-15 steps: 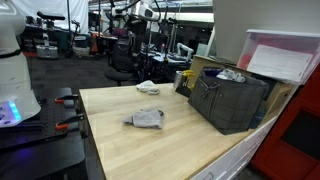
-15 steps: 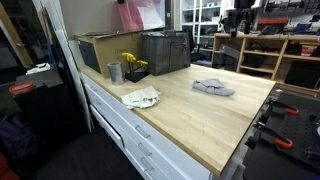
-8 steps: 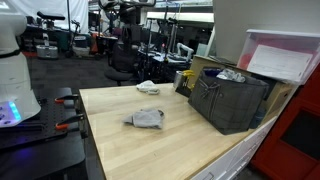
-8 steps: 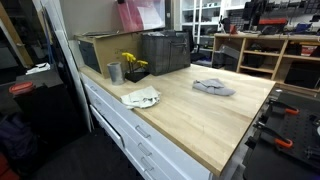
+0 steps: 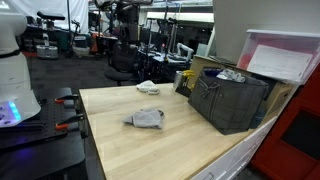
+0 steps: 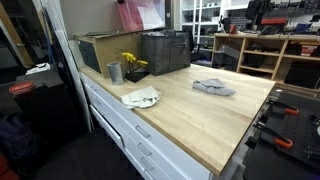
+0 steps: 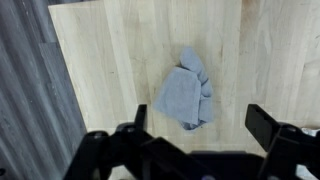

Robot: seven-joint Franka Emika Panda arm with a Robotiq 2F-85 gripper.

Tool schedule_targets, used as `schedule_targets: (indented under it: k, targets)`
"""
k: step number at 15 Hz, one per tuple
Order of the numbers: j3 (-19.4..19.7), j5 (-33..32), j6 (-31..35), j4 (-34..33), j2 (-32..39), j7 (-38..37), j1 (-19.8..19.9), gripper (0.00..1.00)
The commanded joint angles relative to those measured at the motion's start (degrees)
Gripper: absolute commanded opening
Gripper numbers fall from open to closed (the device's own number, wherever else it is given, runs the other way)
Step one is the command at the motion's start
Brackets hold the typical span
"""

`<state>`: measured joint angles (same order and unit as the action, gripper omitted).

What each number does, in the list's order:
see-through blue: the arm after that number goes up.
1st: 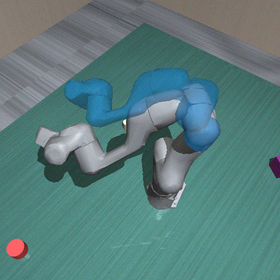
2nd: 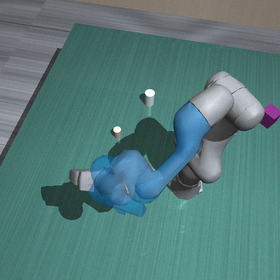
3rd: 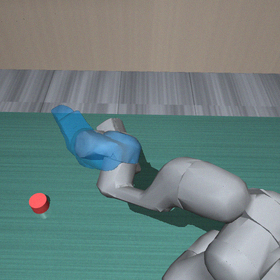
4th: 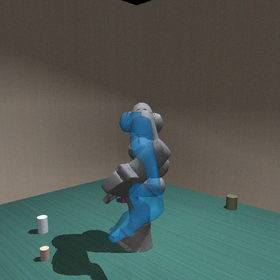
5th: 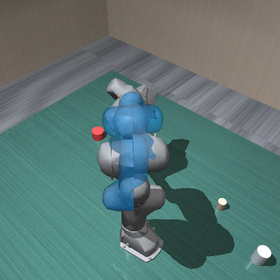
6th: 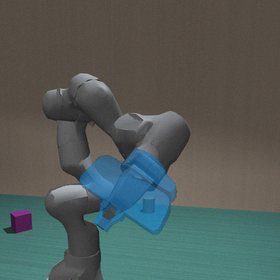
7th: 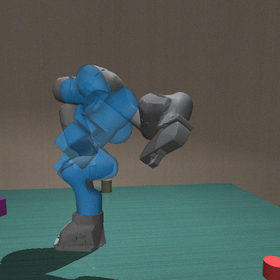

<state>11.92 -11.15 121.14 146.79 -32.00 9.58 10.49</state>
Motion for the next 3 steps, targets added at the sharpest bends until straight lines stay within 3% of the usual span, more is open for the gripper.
schedule_targets:
  k: [1,3]
  targets:
    - [-0.25,0.18,-0.11,-0.10,0.04,0.14,0.26,1.00]
    - [-0.25,0.18,-0.10,-0.10,0.04,0.14,0.26,1.00]
